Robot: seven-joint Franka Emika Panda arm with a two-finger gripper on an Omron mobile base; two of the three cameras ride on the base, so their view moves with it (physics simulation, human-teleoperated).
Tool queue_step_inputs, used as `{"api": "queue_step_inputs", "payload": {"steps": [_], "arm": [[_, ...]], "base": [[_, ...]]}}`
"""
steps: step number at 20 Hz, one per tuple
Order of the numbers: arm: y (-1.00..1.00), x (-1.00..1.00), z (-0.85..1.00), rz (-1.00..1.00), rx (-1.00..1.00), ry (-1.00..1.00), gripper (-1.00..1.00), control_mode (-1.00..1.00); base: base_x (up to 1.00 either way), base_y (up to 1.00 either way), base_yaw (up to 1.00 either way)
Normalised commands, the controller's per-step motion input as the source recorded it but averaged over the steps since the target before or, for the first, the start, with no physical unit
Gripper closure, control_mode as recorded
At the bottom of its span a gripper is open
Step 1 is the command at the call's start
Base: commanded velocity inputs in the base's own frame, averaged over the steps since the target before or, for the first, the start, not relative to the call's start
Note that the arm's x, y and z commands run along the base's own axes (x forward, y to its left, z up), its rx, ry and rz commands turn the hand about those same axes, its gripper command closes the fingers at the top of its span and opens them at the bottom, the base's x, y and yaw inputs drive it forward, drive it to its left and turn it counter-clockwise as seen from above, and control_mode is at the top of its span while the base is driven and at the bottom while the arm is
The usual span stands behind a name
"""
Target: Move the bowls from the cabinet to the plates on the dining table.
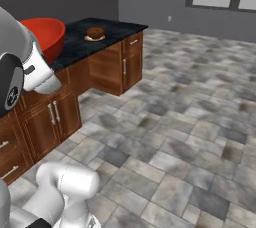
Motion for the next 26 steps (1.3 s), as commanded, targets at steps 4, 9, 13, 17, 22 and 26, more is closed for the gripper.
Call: {"api": "queue_step_inputs", "payload": {"steps": [4,9,13,17,22,26], "arm": [[0.00,0.00,0.00,0.00,0.00,0.00,1.00,1.00],[0.00,0.00,0.00,0.00,0.00,0.00,1.00,1.00],[0.00,0.00,0.00,0.00,0.00,0.00,1.00,1.00],[0.00,0.00,0.00,0.00,0.00,0.00,1.00,1.00],[0.00,0.00,0.00,0.00,0.00,0.00,1.00,1.00],[0.00,0.00,0.00,0.00,0.00,0.00,1.00,1.00]], "base": [[0.00,0.00,0.25],[0.00,0.00,0.25],[0.02,0.00,0.25],[0.01,0.00,0.25],[0.16,0.00,0.24],[0.21,0.00,0.23]]}}
